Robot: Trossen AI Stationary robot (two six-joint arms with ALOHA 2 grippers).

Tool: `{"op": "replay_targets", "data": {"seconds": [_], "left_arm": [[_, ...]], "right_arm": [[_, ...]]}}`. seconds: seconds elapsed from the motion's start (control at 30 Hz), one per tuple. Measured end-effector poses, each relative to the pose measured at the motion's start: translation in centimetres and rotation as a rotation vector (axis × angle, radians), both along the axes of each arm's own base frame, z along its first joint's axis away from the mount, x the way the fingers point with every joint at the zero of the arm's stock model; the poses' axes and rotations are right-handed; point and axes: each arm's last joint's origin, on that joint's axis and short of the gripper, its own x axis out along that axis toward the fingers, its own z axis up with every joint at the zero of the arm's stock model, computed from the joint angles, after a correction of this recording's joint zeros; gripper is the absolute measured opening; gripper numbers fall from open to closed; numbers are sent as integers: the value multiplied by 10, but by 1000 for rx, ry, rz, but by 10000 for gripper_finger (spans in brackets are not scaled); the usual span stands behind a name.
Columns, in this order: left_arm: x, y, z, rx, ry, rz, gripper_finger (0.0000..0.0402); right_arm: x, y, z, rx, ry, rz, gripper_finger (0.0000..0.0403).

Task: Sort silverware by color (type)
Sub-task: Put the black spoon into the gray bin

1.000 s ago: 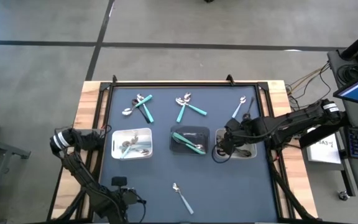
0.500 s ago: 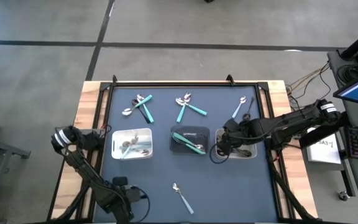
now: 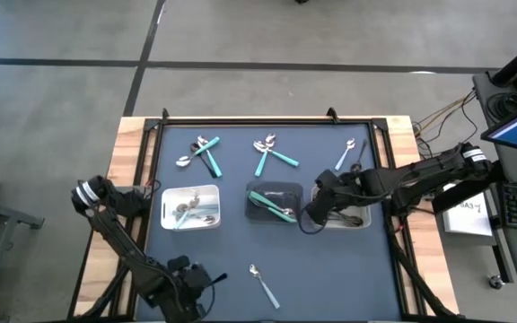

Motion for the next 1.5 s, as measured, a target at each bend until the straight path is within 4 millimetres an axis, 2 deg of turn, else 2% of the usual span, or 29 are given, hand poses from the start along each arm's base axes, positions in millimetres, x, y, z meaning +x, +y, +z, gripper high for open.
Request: {"op": "replay_targets", "data": {"seconds": [0.17,0.37,0.53,0.73,0.9,1.13,1.5], "left_arm": [[15,14,20,83,-253,124,0],[48,51,21,166,-305,303,0],[85,87,25,168,-352,407,0],[118,104,40,147,-496,363,0],[127,116,45,165,-511,375,0],[132,126,44,176,-503,387,0],[140,125,51,130,-568,346,0]], "right_arm": [[23,12,14,32,-268,70,128],[48,32,18,88,-486,111,128],[66,48,6,120,-546,132,128],[82,53,-15,150,-543,95,128],[87,55,-25,155,-524,73,128],[88,54,-23,132,-547,58,128],[91,48,-18,61,-600,28,128]]}}
